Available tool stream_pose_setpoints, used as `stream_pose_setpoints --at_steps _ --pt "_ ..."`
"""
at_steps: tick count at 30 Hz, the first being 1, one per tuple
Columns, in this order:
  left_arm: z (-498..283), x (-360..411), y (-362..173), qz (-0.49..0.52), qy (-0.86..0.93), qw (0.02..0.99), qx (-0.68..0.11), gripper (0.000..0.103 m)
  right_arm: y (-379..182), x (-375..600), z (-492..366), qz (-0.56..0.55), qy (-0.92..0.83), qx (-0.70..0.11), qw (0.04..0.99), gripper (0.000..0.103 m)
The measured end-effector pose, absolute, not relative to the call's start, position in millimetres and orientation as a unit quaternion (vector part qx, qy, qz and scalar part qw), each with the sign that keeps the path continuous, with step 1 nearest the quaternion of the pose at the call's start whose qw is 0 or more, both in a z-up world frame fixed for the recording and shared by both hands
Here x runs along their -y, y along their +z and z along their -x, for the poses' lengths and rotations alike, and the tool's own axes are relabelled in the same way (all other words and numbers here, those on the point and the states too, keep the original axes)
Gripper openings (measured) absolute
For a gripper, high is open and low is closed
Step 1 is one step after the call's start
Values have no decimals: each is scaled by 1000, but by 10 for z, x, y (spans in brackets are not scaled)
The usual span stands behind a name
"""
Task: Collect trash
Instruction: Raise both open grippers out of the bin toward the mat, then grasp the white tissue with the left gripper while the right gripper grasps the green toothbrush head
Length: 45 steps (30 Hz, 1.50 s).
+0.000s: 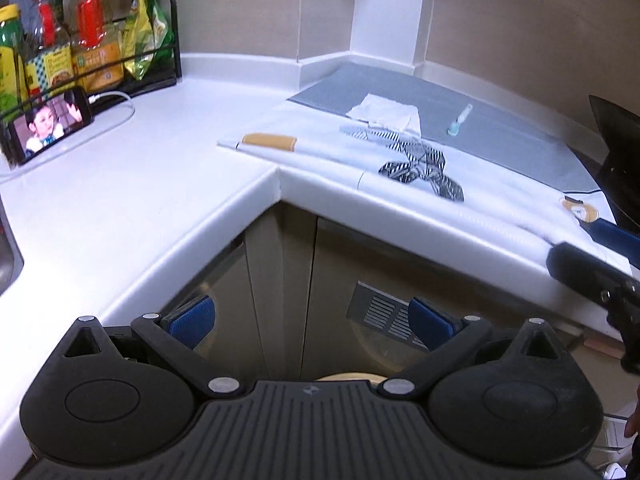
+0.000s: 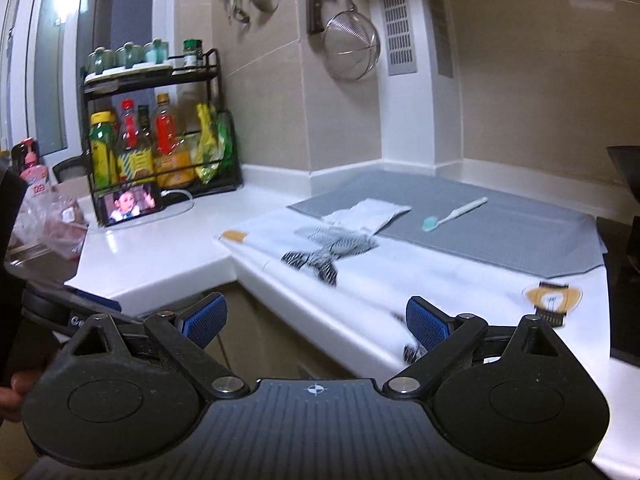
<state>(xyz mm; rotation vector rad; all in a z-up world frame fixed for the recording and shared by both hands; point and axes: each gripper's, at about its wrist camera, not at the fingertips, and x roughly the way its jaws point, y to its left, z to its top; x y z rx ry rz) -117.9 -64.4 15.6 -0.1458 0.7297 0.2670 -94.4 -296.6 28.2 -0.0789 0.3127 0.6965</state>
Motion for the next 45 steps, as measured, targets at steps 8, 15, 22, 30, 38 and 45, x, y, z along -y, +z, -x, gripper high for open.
stream_pose_setpoints --at_steps 8,15,22,30,38,45 --pt "915 590 199 56 133 925 -352 103 293 2834 530 18 296 -170 940 97" --pt "627 366 373 72 152 928 -333 103 384 2552 -380 -18 204 -207 957 98" --pt "-11 196 500 69 141 927 -342 103 228 2183 -1626 -4 118 -264 957 98" --pt "-673 245 466 69 109 924 -360 103 118 1867 -1859 68 113 -275 952 45" --pt "-1489 497 457 67 67 921 -377 103 179 2385 -1537 27 128 -294 947 15" --pt "-2226 719 160 21 83 890 -448 103 187 2735 -1286 -8 134 -302 944 15"
